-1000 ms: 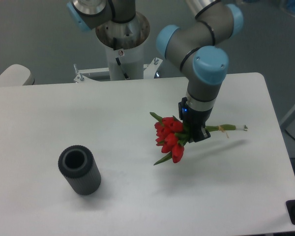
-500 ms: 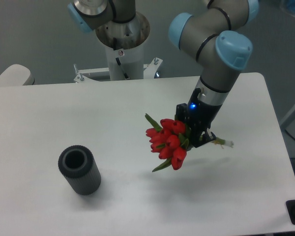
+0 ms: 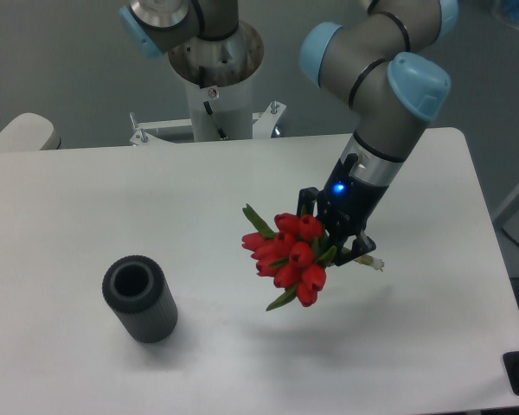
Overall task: Pick up the flowers from the table
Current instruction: 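Lift the gripped red tulips up off the table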
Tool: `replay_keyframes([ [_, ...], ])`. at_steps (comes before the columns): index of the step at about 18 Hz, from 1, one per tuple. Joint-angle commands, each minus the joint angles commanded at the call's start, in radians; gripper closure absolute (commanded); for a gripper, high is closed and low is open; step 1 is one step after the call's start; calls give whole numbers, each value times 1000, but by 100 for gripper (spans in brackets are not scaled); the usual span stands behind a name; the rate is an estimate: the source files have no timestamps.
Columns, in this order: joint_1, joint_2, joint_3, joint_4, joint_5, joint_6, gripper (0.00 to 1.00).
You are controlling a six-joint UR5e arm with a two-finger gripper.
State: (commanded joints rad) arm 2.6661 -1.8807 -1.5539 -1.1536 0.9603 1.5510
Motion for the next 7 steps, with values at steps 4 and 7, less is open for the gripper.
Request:
replay_keyframes([
  [4, 0, 0, 0, 0, 0, -2, 60],
  [7, 2, 0, 0, 0, -9, -2, 60],
])
